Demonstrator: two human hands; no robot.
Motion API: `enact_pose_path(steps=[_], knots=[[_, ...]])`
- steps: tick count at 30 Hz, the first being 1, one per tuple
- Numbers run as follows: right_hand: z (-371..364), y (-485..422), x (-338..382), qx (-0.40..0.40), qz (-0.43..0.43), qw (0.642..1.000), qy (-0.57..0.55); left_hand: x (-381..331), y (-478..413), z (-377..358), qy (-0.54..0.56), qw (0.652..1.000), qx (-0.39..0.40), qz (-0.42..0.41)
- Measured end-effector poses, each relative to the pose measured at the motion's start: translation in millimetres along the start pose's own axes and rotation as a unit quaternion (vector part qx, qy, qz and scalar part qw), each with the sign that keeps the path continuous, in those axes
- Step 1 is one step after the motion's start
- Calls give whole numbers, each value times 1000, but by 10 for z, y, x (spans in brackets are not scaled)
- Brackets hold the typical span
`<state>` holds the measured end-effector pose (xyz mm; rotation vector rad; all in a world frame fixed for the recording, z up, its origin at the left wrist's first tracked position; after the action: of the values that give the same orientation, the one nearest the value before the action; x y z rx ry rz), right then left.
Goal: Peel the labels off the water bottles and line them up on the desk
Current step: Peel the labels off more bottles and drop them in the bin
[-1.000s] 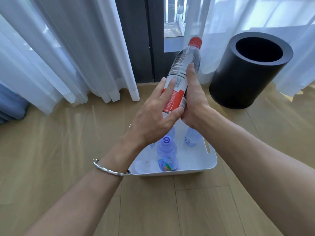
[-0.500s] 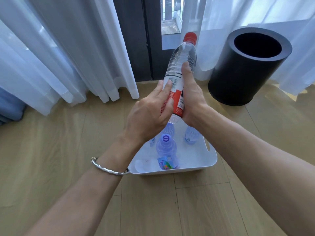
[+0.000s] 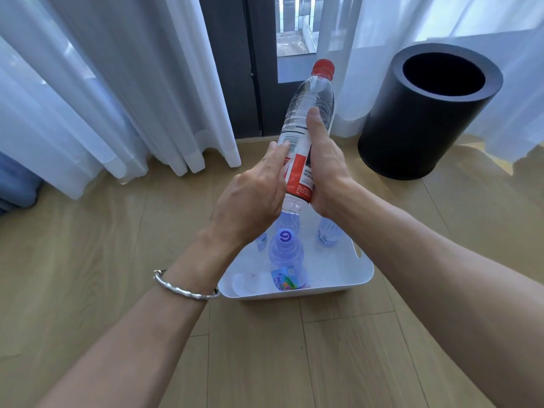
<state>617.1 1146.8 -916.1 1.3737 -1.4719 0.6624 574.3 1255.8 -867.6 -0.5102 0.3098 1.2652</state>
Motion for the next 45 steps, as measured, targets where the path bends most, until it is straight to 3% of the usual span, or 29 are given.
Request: enact_pose_path(steps=[4, 9, 19, 29, 33, 36, 39, 45], knots=[[41, 7, 16, 12, -5, 1000, 0, 62, -34, 141, 95, 995, -32, 14], [32, -8, 12, 5, 0, 1000, 12, 104, -64, 61, 172, 978, 2, 120], [0, -27, -39, 11, 28, 999, 45, 72, -77, 13, 5, 995, -12, 97], [-47, 36, -62, 25, 16, 998, 64, 114, -42, 67, 26, 997, -52, 49], [-90, 53, -59, 41, 3, 998, 48, 165, -48, 121, 68, 991, -75, 83], [-70, 71, -77, 58, -49, 997, -27, 390, -123, 246, 213, 952, -120, 185], [-27, 67, -82, 61, -85, 989, -109, 530, -177, 253, 387, 877, -92, 269], [-6, 29, 68, 79, -42, 980, -179, 703, -150, 107, 460, 794, -25, 396]])
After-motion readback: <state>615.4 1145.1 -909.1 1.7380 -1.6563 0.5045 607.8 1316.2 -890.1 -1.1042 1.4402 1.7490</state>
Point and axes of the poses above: each hand's wrist, its own y-axis away from the middle knuckle, its own z-axis out of the back of the hand, x = y × z, the point moved 6 cm from there along -y, towards the middle knuckle, and after that the axes turned 12 degrees about z, right-handed, at the moved point
